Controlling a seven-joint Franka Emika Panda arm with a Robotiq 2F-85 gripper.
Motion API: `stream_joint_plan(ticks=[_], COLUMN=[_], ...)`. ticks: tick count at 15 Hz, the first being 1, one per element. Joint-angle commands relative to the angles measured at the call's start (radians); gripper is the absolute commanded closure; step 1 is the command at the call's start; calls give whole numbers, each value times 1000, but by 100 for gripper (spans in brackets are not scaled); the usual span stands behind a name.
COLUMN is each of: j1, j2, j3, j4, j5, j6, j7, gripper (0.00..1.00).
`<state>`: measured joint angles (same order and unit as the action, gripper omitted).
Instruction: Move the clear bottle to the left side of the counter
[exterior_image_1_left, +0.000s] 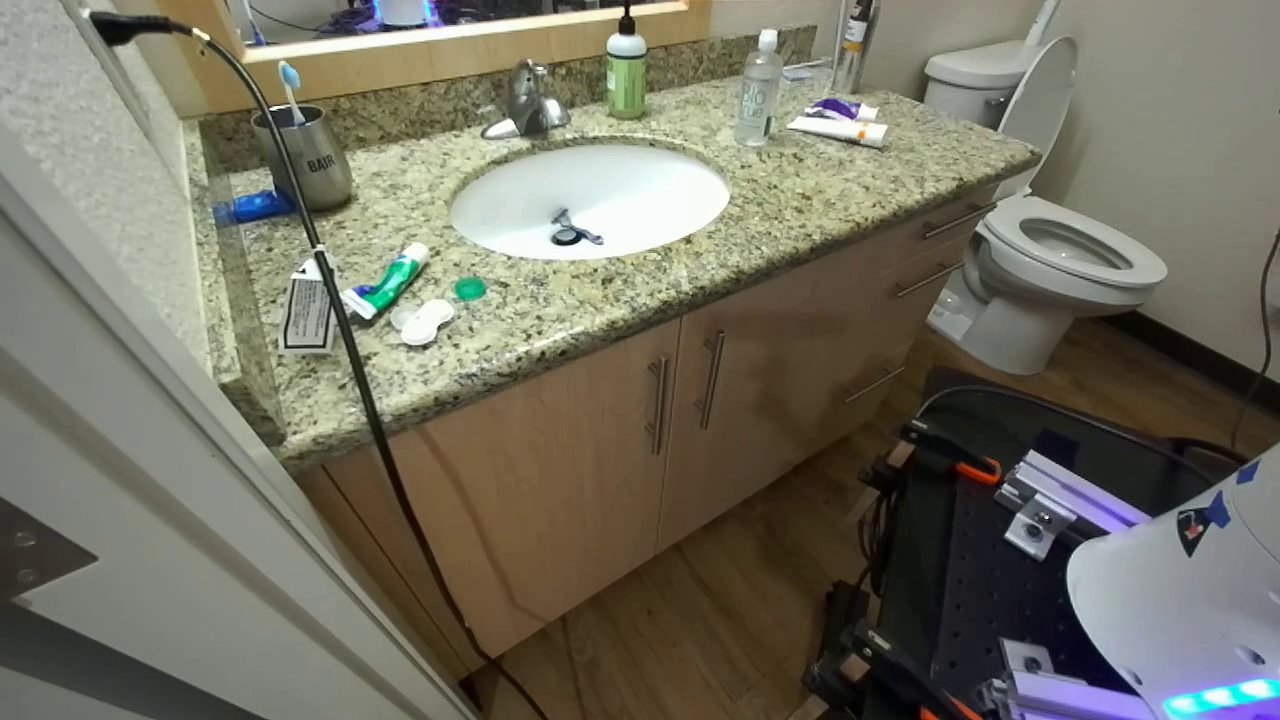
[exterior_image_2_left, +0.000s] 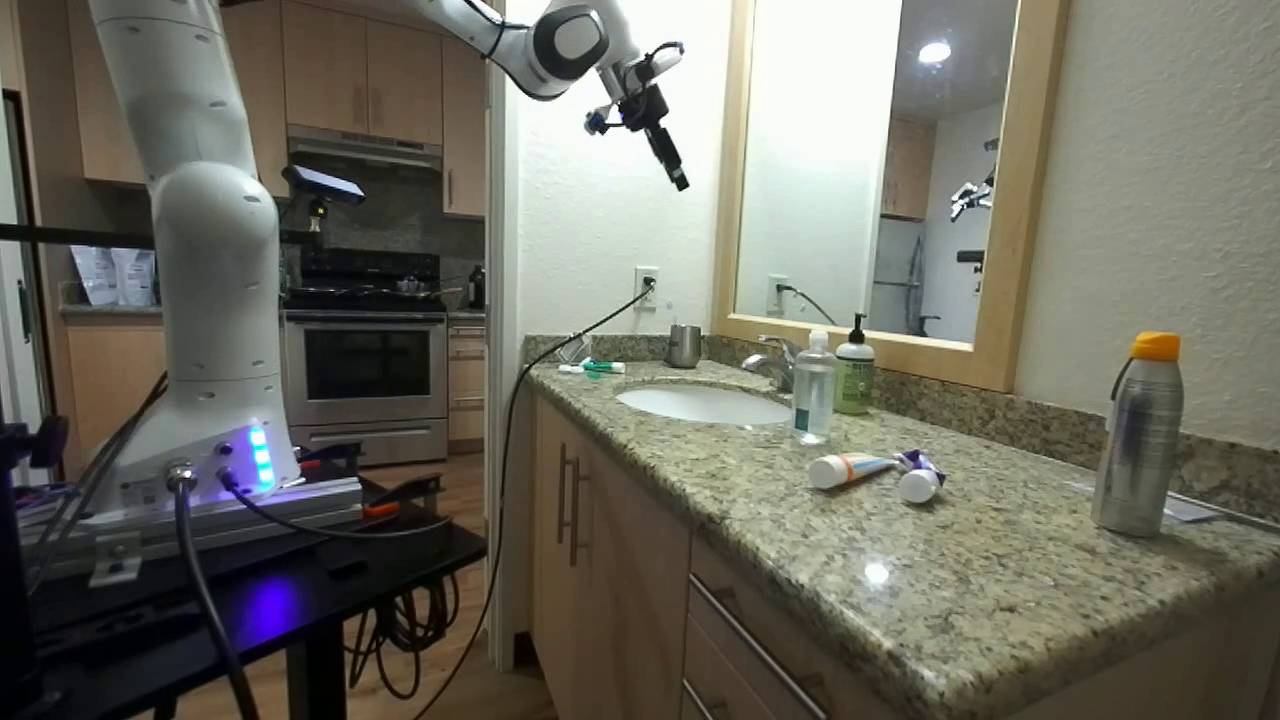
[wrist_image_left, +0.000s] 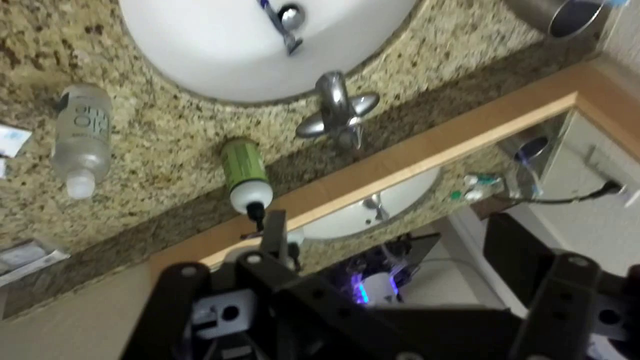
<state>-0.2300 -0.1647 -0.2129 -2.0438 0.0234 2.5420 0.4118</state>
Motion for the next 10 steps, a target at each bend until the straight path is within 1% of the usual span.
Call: stream_joint_plan(ticks=[1,3,4,5,6,8,10], j1=[-81,-105,-114,-136,-138,-163,-189], j2=[182,278,329,379,438,527,596], j3=[-21,-69,-100,-115,-150,-180,-180], j4=[258,379,438,486,545,599,639], j5=[-121,-168,-169,-155,-123,-73,5], j6=[-39,-48,-77,-109,-151,-223,-309], j7=[142,204,224,233,233,239,240], gripper=[0,0,0,0,0,0,0])
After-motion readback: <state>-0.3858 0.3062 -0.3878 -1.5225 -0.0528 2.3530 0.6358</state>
